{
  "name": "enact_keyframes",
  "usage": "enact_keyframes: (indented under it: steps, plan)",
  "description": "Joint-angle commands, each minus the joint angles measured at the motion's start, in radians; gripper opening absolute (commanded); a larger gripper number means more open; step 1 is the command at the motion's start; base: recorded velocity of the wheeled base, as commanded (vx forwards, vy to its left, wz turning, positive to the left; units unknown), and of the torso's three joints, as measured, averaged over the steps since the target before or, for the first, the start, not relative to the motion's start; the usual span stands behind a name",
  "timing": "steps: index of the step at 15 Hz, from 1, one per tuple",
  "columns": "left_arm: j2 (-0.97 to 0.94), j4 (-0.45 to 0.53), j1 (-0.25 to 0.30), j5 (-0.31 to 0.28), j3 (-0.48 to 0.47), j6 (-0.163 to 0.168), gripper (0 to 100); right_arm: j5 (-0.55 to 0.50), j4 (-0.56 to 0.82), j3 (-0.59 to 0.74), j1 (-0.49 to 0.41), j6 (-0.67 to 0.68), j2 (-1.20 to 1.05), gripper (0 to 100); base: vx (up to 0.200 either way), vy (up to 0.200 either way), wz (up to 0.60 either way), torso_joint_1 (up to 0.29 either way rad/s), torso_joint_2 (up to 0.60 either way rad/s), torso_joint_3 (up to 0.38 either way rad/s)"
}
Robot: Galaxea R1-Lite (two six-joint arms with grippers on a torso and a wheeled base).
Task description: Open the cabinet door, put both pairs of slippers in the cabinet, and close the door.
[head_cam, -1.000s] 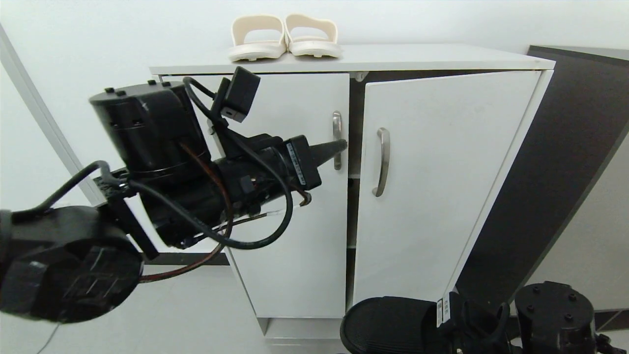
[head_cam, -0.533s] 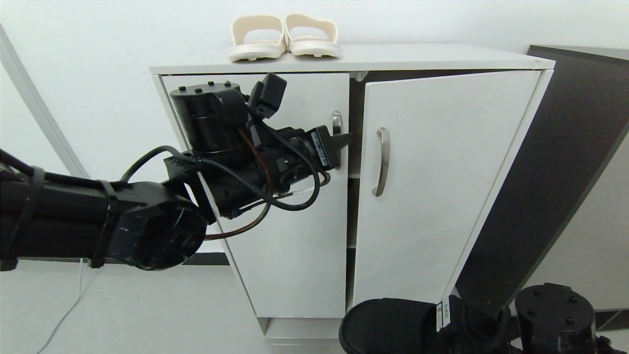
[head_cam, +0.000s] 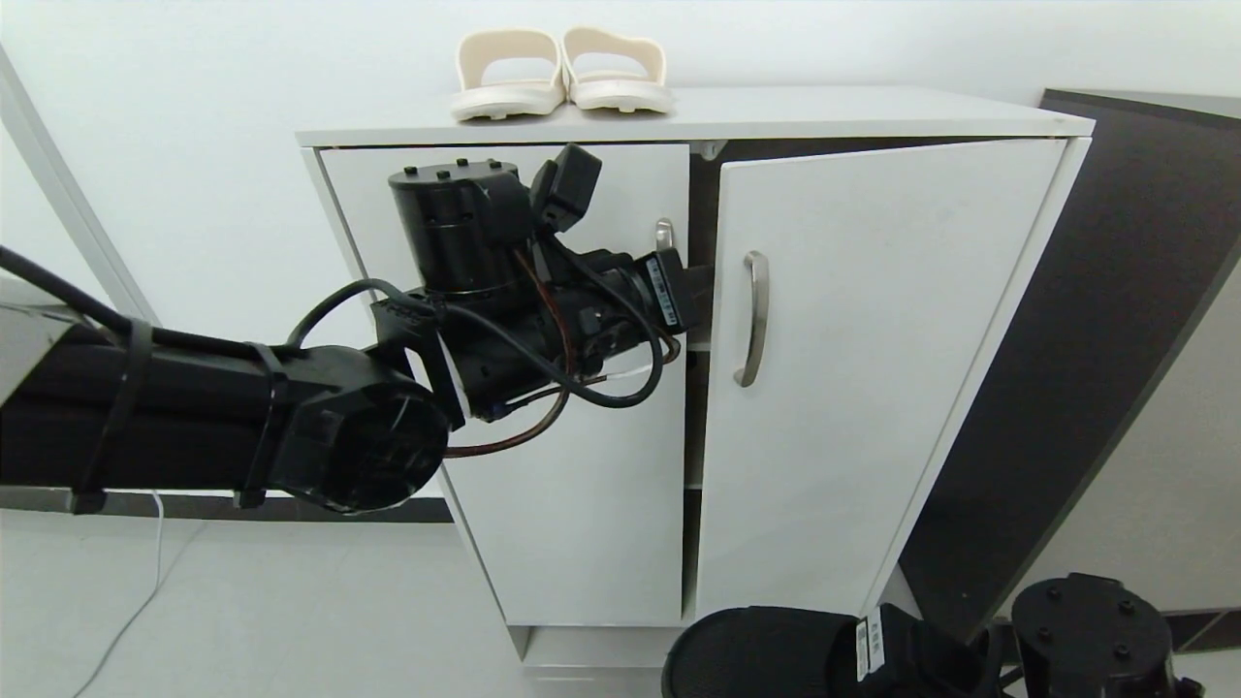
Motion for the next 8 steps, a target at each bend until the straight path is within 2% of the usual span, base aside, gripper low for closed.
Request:
enact_keyframes:
  steps: [1,2,5,8]
  plan:
    - [0.020,-0.005,-0.003,0.000,-0.009,-0.002,0,-0.001,-0.002,-0.001,0.003,0.000,0.014,0,0.000,0.000,0.00,0.000,0.00,0.000]
    - [0.027,-0.005,-0.001,0.000,-0.014,-0.002,0,-0.001,-0.002,-0.001,0.004,-0.001,0.017,0,0.000,0.000,0.00,0.000,0.00,0.000]
    - [0.046,-0.011,-0.013,0.003,-0.025,-0.005,0,-0.001,0.000,0.004,0.023,0.000,0.017,0,-0.200,0.000,0.00,0.001,0.00,0.001]
    - [0.043,-0.020,-0.087,0.031,0.008,0.000,0,-0.003,-0.002,0.008,0.036,-0.008,0.032,0,-0.200,0.000,0.00,0.001,0.01,0.005]
